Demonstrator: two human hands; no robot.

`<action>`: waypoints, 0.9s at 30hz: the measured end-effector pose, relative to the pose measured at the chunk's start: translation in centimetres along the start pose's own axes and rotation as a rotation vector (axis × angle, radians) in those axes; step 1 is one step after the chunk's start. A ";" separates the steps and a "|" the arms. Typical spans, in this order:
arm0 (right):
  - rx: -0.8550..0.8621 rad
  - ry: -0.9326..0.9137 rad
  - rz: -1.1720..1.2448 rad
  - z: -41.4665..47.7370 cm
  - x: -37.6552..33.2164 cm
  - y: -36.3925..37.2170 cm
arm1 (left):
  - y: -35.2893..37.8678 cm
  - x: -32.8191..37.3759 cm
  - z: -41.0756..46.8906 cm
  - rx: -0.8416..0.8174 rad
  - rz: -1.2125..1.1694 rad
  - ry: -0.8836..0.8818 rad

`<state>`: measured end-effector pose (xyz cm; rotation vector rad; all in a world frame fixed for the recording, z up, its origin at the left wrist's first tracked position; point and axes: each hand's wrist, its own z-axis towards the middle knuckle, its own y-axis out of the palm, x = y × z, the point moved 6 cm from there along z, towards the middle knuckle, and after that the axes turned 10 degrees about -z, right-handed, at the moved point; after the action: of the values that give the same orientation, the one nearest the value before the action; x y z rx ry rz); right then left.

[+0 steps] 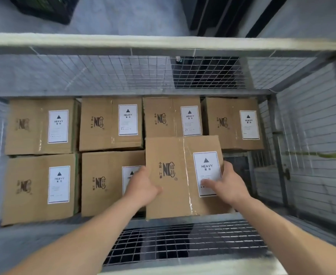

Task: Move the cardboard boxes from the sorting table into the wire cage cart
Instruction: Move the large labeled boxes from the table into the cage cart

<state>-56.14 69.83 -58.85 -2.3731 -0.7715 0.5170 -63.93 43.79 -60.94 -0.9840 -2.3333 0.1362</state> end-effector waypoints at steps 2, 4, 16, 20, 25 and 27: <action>-0.011 0.007 -0.007 0.9 0.1 0.4 | 0.2 -0.2 0.9 -0.005 0.006 -0.008; -0.015 0.012 -0.014 1.6 0.4 0.8 | 0.5 -0.6 1.6 -0.016 0.014 -0.022; -0.099 0.080 -0.072 7.8 3.2 6.0 | 3.0 -3.8 6.3 -0.027 0.319 -0.052; -0.121 0.095 -0.115 9.8 3.9 8.1 | 4.3 -5.0 8.3 -0.067 0.316 -0.084; -0.168 0.088 -0.143 11.1 3.5 9.7 | 5.5 -6.1 9.4 -0.114 0.283 -0.130; -0.172 0.087 -0.154 11.3 3.3 10.0 | 5.6 -6.4 9.6 -0.102 0.272 -0.147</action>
<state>-55.47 69.88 -74.30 -2.4484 -0.9841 0.2916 -62.36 44.76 -73.62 -1.3831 -2.3451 0.2043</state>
